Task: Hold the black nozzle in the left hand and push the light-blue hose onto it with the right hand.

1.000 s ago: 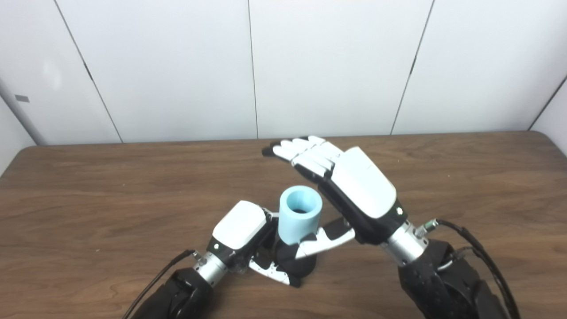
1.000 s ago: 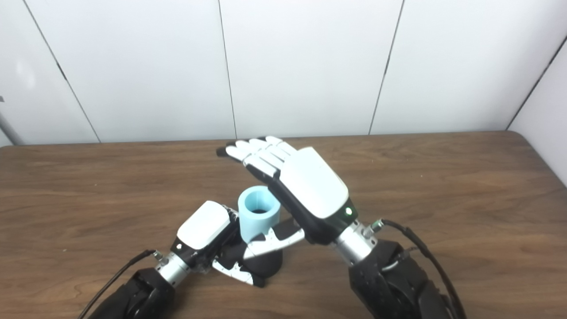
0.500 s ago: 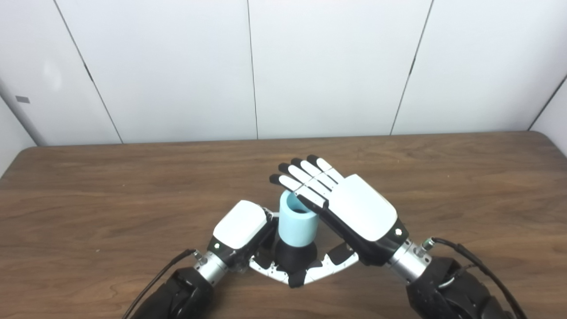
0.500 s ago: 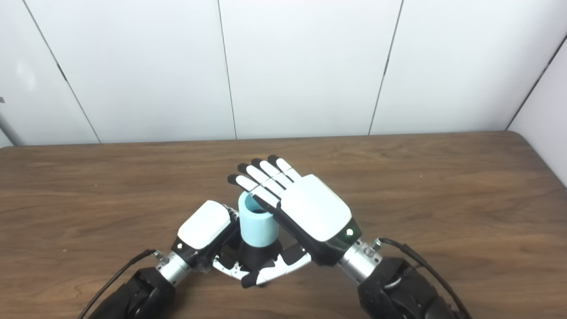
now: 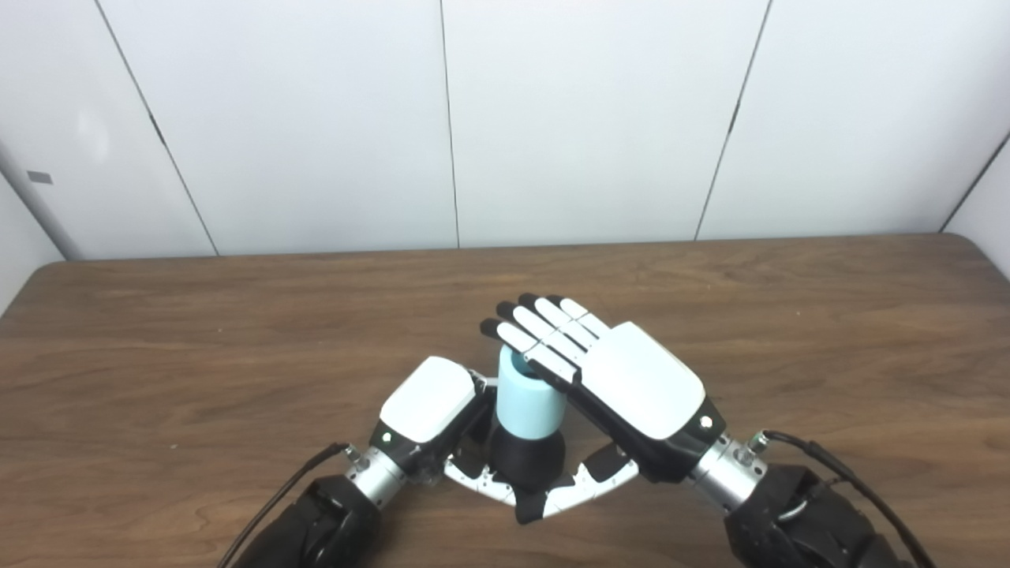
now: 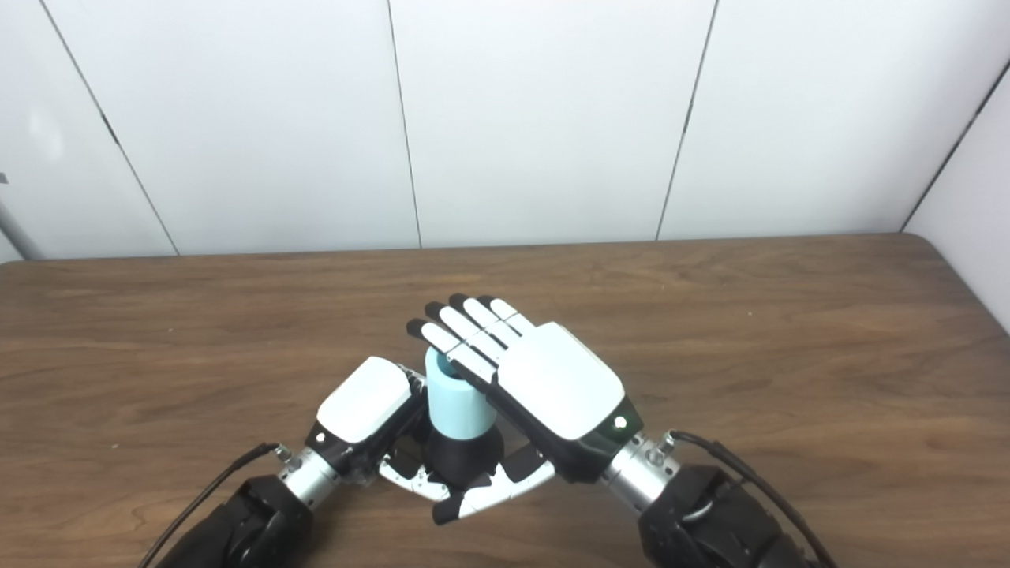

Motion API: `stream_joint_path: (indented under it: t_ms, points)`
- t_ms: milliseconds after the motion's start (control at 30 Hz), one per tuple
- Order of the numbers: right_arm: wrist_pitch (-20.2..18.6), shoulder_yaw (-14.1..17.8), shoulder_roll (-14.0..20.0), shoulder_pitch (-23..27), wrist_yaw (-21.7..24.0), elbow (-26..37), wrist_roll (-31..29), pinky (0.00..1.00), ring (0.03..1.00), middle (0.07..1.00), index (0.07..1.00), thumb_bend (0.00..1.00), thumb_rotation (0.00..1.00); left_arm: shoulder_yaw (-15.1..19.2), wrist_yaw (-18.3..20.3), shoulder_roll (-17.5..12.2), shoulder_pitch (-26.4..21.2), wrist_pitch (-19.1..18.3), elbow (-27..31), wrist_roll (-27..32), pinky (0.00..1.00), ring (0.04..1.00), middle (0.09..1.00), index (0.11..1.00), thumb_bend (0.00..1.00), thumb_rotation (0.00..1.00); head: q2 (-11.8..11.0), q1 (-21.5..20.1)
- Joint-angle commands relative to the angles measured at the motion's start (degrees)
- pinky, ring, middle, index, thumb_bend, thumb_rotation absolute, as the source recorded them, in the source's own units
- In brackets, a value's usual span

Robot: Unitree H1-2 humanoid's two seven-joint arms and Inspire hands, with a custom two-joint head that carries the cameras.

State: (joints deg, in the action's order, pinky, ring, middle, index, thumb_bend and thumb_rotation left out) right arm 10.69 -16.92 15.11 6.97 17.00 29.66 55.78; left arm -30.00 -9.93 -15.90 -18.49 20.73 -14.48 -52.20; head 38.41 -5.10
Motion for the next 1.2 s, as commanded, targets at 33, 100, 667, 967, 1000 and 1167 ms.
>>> stream_joint_path:
  t_ms: [33,100,667,967,1000,1167]
  points:
    - [2.27,-0.86,0.91,-0.27,0.39,2.05,0.19,0.96,0.953,0.959,0.939,0.91,0.8,-2.06,0.2,0.45,5.23,-0.32,-4.41,-0.51,0.08,0.119,0.191,0.481,0.52,0.04,0.08,-0.01]
    - [2.6,-1.18,1.22,-0.6,0.96,2.21,0.62,0.95,0.946,0.952,0.927,0.91,0.78,-2.01,0.33,0.43,5.31,-0.37,-4.25,-0.39,0.08,0.12,0.194,0.481,0.52,0.04,0.21,-0.02]
    - [5.56,-3.34,3.33,-1.04,-1.25,-0.16,2.31,0.79,0.796,0.803,0.759,0.9,0.75,-1.76,0.74,0.54,5.31,-0.24,-4.14,-0.28,0.08,0.123,0.199,0.481,0.52,0.04,0.28,-0.02]
    - [2.89,-4.33,3.73,-1.49,6.44,-0.99,6.06,0.87,0.932,0.947,0.893,0.9,0.82,-1.66,0.76,0.39,5.62,-0.44,-3.37,-0.53,0.08,0.121,0.195,0.481,0.52,0.04,0.4,0.2]
    - [2.66,-4.39,3.75,-1.48,6.58,-1.12,6.24,0.88,0.94,0.954,0.899,0.9,0.81,-1.64,0.74,0.38,5.66,-0.42,-3.33,-0.49,0.08,0.121,0.195,0.481,0.52,0.04,0.41,0.23]
    - [1.93,-4.45,3.78,-1.28,7.0,-1.61,7.27,0.93,0.965,0.978,0.922,0.89,0.82,-1.62,0.86,0.33,5.66,-0.34,-3.37,-0.35,0.08,0.12,0.194,0.481,0.52,0.04,0.38,0.16]
